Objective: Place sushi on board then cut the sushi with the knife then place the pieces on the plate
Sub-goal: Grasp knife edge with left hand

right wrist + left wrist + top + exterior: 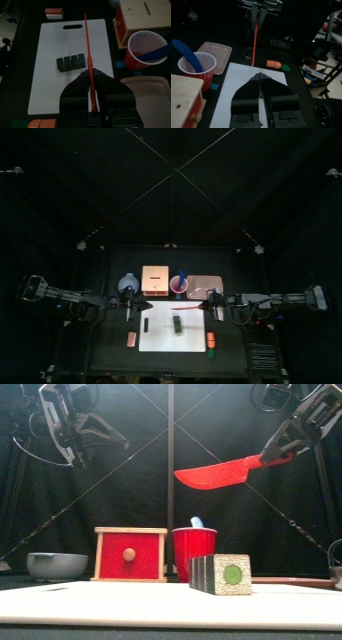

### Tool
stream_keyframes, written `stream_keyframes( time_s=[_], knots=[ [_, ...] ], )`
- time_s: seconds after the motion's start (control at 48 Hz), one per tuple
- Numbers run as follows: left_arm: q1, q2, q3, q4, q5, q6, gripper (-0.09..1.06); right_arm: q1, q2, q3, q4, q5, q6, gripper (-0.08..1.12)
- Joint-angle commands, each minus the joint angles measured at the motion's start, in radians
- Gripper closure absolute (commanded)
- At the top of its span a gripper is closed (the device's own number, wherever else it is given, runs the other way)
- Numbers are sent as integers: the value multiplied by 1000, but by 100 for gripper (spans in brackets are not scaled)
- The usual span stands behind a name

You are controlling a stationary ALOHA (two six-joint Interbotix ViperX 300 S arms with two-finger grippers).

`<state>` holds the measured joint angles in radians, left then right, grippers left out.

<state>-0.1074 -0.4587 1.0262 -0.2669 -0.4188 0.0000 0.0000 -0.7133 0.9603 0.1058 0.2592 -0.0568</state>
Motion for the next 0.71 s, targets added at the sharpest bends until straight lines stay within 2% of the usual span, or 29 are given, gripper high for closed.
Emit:
stream_keyframes(
  time_s=[0.021,0.188,0.312,0.5,0.708],
  knots=[
    [-6,69,-66,5,-11,5,36,5,2,11,6,-58,2,62],
    [-9,155,-124,14,-5,6,13,11,26,34,9,-98,3,62],
    [-9,213,-170,20,23,6,4,9,49,29,9,-114,2,62],
    [-9,279,-236,18,98,6,3,11,95,21,18,-130,3,62],
    [12,336,-299,21,195,6,4,14,140,8,40,-140,3,62]
  ],
)
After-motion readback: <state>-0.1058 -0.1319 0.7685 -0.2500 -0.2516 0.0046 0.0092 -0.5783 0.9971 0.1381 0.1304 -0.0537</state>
